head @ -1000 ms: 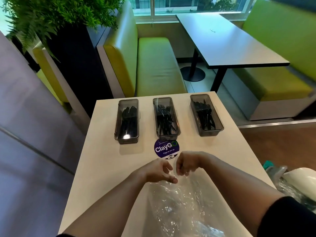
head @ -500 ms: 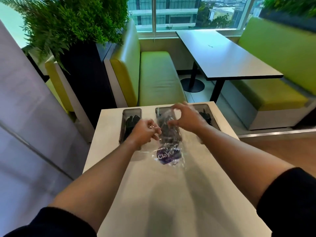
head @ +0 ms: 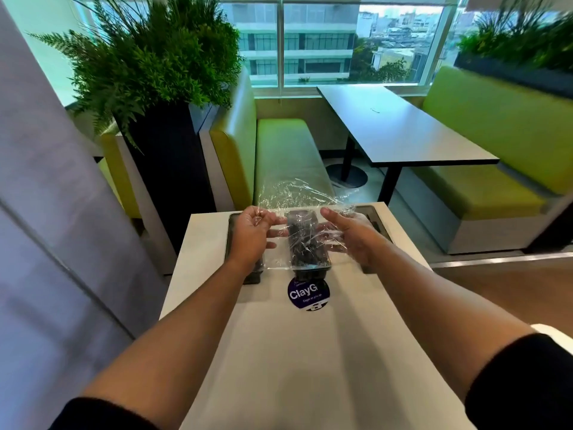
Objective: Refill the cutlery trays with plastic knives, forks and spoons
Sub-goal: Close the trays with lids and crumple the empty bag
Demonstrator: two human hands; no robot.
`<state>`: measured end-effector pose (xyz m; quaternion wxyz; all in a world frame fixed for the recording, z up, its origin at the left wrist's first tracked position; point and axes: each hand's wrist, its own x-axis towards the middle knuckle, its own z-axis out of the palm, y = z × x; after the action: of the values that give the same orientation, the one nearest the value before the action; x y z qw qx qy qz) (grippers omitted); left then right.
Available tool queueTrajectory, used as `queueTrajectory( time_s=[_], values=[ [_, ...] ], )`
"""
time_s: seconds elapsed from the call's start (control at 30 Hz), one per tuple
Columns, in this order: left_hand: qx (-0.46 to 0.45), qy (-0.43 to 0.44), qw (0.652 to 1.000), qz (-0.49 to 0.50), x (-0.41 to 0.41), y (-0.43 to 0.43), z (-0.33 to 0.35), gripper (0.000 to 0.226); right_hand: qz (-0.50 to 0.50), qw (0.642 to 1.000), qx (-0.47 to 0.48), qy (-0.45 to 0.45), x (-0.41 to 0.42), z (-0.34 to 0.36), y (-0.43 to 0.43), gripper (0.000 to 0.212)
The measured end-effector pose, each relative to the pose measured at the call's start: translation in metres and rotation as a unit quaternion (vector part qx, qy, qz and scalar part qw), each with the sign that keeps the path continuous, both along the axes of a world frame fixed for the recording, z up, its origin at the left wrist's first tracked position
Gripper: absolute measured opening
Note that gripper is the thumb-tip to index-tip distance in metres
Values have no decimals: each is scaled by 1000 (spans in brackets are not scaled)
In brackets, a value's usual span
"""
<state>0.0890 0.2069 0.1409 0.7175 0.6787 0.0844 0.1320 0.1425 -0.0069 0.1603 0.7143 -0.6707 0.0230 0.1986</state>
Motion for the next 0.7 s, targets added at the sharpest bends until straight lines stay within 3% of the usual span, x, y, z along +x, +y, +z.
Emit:
queueTrajectory(
  time_s=[0.07,0.13,0.27,0.4,0.57,0.7],
  values=[
    [2,6,1000,9,-2,-2,-1,8,-32,999,28,-2,0,5,-2,40],
    [10,9,1000,21,-5,-6,-1,6,-34,998,43,-10,4,10,-8,19],
    [42,12,998,36,-11,-12,-3,17,-31,998,51,-13,17,6,-31,28],
    [37,46,998,28,-15,-28,-14,12,-55,997,33,-38,27,-10,-57,13],
    [3,73,997,30,-28,-52,-15,40,41,998,0,-43,27,-21,-75,11],
    [-43,74,992,94,-31,-63,-8,16,113,993,-5,-39,25,-25,-74,10]
  ],
)
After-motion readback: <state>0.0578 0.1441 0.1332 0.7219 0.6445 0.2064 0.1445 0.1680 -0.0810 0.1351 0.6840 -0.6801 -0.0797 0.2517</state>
